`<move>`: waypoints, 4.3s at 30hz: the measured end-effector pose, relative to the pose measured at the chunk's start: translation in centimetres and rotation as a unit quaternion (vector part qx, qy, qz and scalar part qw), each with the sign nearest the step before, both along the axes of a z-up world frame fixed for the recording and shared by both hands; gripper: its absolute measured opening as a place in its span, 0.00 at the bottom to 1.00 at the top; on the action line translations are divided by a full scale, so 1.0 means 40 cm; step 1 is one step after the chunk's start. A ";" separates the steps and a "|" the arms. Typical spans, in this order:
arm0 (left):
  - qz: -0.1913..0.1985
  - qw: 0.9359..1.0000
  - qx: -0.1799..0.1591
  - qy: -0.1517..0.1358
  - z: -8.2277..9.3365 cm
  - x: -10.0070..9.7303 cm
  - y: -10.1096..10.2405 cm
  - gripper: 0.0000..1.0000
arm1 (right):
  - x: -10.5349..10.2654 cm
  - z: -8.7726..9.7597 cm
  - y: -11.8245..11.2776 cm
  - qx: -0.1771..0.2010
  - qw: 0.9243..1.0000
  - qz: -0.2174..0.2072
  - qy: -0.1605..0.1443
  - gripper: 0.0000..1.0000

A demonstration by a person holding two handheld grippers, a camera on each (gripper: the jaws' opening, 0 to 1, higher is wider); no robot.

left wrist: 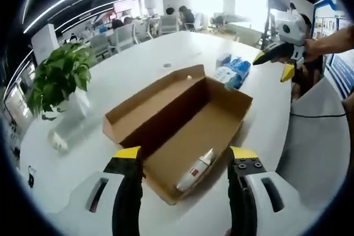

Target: Operate the shoe box by opening the lid, removing the specified soft item, and placing it in the target area until the item is outside and the box remains undamaged.

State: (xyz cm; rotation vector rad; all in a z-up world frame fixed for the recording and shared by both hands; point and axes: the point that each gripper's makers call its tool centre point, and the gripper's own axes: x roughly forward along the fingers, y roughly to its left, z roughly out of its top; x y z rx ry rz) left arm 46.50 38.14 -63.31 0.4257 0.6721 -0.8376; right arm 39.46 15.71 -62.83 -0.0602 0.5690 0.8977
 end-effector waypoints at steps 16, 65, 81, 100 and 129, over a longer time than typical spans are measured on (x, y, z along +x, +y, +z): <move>-0.123 0.984 0.105 0.070 -0.148 0.033 -0.021 0.63 | -0.025 0.001 -0.016 -0.003 1.000 -0.020 0.001 0.58; -0.254 0.939 0.208 0.099 -0.317 0.017 -0.008 0.61 | -0.064 -0.062 -0.046 -0.006 0.997 -0.063 0.043 0.57; -0.330 0.914 0.225 0.070 -0.367 -0.024 -0.059 0.28 | -0.075 -0.086 -0.037 -0.003 0.996 -0.073 0.057 0.55; -0.321 0.924 0.207 -0.007 -0.316 -0.005 -0.077 0.20 | -0.089 -0.112 0.028 0.016 0.993 -0.075 0.088 0.52; -0.333 0.927 0.130 -0.113 -0.101 -0.054 -0.244 0.20 | 0.024 -0.067 0.141 0.135 0.972 -0.107 0.159 0.51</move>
